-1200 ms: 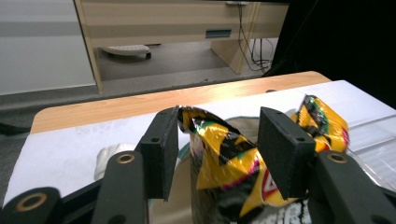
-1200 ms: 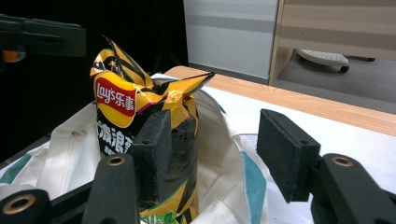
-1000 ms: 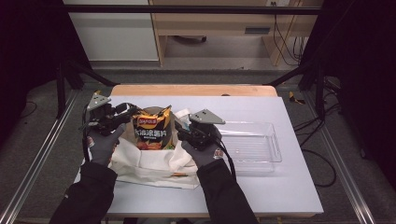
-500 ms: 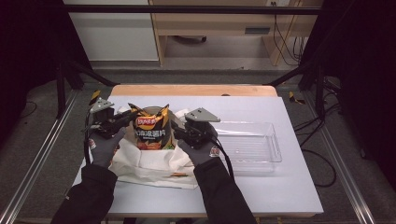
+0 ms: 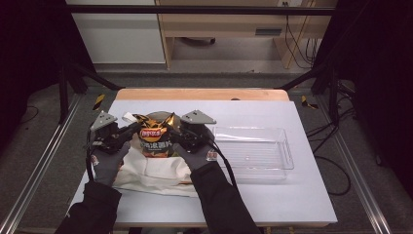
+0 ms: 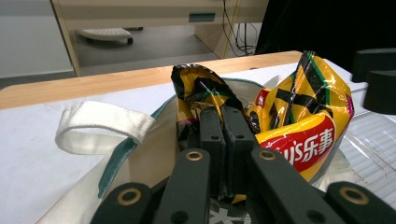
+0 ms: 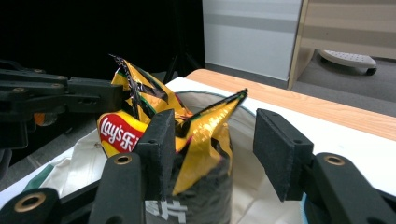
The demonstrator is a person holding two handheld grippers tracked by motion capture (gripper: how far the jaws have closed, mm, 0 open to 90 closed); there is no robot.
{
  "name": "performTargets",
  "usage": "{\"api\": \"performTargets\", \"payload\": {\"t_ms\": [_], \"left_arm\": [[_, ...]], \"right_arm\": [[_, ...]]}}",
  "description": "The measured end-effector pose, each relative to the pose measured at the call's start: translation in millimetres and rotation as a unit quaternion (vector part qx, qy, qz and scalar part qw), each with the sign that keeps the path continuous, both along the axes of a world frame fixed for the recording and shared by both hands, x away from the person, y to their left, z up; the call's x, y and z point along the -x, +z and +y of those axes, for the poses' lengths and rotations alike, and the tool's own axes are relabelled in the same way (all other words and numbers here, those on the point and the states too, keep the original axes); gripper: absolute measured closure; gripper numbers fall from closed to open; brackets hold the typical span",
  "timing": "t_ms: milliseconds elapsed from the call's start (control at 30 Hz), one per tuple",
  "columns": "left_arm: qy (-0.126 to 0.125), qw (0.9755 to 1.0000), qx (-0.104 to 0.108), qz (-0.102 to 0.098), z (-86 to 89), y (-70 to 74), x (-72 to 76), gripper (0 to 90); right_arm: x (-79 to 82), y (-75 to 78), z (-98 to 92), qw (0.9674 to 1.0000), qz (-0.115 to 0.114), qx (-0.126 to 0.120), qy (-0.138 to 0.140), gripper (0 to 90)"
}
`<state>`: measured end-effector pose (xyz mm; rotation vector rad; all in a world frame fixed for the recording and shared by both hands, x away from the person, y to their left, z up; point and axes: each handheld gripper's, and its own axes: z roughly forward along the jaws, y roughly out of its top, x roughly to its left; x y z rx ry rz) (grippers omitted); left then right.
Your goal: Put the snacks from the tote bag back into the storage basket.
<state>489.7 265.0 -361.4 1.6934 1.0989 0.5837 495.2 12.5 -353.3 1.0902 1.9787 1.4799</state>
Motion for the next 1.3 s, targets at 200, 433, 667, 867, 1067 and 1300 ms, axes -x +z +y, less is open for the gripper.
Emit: {"api": "performTargets", "payload": {"t_ms": [200, 433, 667, 867, 1067, 1300], "left_arm": [[0.001, 1.0, -0.005, -0.006, -1.8, -0.1, 7.5, 88.8], [0.0, 1.0, -0.003, -0.005, -2.0, -0.6, 11.5, 89.2], [0.0, 1.0, -0.002, -0.009, -1.7, -0.1, 15.5, 89.1], [0.006, 0.9999, -0.004, -0.011, -3.7, 1.4, 18.8, 89.3], [0.008, 0.9997, 0.001, -0.023, -4.5, 6.8, 23.6, 89.5], [0.006, 0.9992, 0.011, -0.039, -3.0, 18.4, 30.8, 89.6]], "right_arm": [[-5.1, -5.4, 10.6, 0.9999, 0.01, 0.011, 0.003, 55.2], [-5.3, -9.1, 14.8, 0.9993, 0.029, 0.02, 0.013, 72.1], [-3.0, -9.6, 15.1, 0.9991, 0.03, 0.019, 0.023, 84.8], [-0.9, -9.0, 14.1, 0.9992, 0.033, 0.009, 0.02, 90.0], [3.6, -4.1, 11.9, 0.9996, 0.022, -0.003, 0.02, 90.0], [9.3, 6.4, 10.1, 0.9997, 0.007, -0.009, 0.023, 90.0]]}}
